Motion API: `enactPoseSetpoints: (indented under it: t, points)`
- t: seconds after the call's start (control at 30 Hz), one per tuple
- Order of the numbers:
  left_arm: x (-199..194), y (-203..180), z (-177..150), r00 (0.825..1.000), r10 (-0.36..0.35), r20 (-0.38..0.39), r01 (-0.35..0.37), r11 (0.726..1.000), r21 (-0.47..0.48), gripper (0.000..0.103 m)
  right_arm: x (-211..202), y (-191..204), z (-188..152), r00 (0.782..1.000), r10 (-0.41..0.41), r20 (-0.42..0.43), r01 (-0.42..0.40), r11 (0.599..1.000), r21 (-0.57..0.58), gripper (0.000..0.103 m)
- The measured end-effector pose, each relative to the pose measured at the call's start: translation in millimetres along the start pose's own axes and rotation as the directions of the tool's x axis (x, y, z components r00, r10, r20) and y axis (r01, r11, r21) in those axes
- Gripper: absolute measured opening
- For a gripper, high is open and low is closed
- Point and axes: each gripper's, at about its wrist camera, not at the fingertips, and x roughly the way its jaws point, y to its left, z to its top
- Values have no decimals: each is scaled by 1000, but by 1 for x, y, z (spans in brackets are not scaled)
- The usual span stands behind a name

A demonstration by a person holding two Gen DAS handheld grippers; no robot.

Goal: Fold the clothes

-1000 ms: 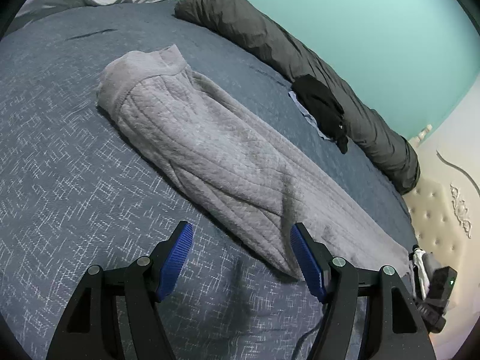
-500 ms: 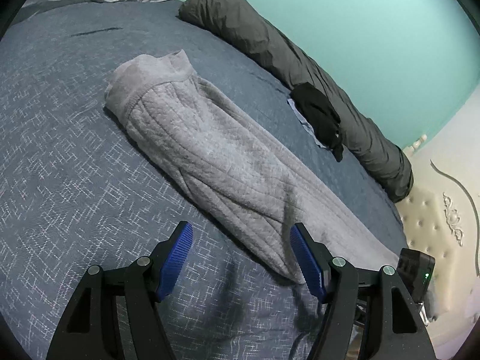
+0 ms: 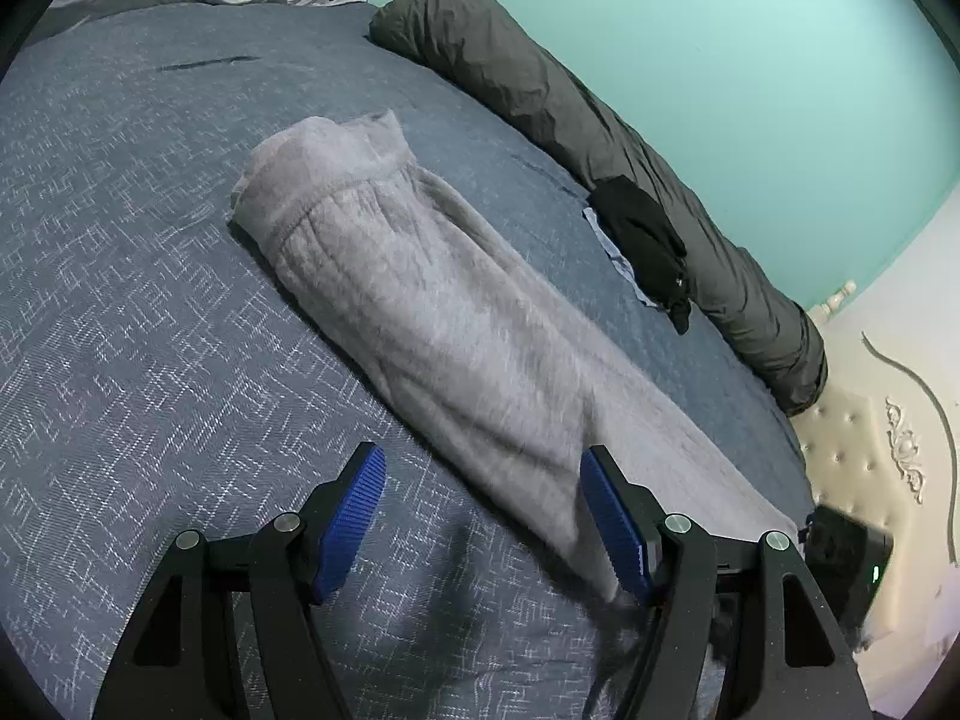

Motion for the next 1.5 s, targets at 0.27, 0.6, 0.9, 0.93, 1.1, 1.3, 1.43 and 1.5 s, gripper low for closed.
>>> enactPoseSetpoints:
  t: [0.27,0.6,0.9,0.93,1.1,1.3,1.43,1.5]
  points:
    - [-2,7,1,1000,6,2,-6,1000,-10,72,19,-6,-21,996,-16,-92,17,1000,6,5]
    - [6,29,13,1000,11,-9,-12,997,-70,72,11,-11,-36,995,-44,-95,49,997,51,6]
    - [28,57,36,999,54,8,-52,988,-145,72,1,-31,-47,997,-20,-68,31,988,153,6]
    - [32,60,39,998,55,12,-52,986,-156,72,1,-31,-47,997,-23,-71,33,988,148,6]
    - [49,66,48,999,47,16,-43,985,-170,57,-3,-30,-41,996,-45,-77,53,993,105,6]
    - [48,59,55,998,34,48,-28,992,-126,13,-2,-28,-38,995,-60,-79,66,994,83,7]
    - [32,65,60,994,36,103,-20,988,-150,12,-8,-31,-40,995,-56,-80,63,994,87,7]
    - [34,70,57,995,36,98,-19,985,-170,12,-10,-31,-40,995,-59,-75,65,994,88,7]
